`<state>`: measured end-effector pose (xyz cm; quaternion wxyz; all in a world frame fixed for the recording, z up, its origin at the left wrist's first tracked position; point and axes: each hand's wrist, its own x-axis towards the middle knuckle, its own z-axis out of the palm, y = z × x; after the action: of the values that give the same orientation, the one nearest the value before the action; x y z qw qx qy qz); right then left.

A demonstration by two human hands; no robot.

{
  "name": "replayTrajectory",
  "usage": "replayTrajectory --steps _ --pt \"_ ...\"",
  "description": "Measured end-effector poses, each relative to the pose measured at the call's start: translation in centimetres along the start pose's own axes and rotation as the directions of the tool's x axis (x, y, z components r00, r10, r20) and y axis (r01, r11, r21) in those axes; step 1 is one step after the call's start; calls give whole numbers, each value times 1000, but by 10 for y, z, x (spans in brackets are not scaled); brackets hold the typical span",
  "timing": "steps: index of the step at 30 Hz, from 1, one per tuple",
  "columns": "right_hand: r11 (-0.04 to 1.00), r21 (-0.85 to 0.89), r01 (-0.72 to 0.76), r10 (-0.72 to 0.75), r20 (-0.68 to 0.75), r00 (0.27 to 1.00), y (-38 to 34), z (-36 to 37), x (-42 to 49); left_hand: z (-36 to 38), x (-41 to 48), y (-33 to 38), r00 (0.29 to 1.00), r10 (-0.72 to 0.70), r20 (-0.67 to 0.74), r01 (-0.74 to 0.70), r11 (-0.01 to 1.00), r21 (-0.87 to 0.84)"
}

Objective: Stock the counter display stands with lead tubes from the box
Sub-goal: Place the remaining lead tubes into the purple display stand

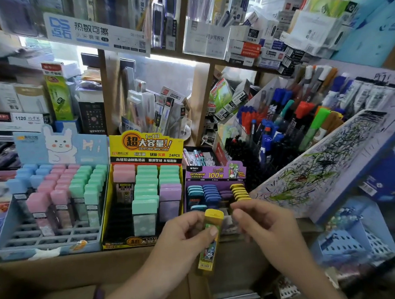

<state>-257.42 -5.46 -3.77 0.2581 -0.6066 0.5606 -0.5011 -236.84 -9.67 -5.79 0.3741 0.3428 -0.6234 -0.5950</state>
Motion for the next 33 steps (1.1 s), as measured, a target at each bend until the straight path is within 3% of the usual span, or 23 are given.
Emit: replayTrajectory --steps 8,19,33 --pt "997 57 -48 42 102 994 -6 3 -6 13 -8 -3 999 12 37 -12 1000 1" --pt "995 -39 96 -102 -198 975 -6 -50 16 -55 -47 -40 980 -101 -174 152 938 311" --pt "984 -170 61 -79 -103 992 27 -39 31 -114 -92 -71 927 -199 -317 325 848 418"
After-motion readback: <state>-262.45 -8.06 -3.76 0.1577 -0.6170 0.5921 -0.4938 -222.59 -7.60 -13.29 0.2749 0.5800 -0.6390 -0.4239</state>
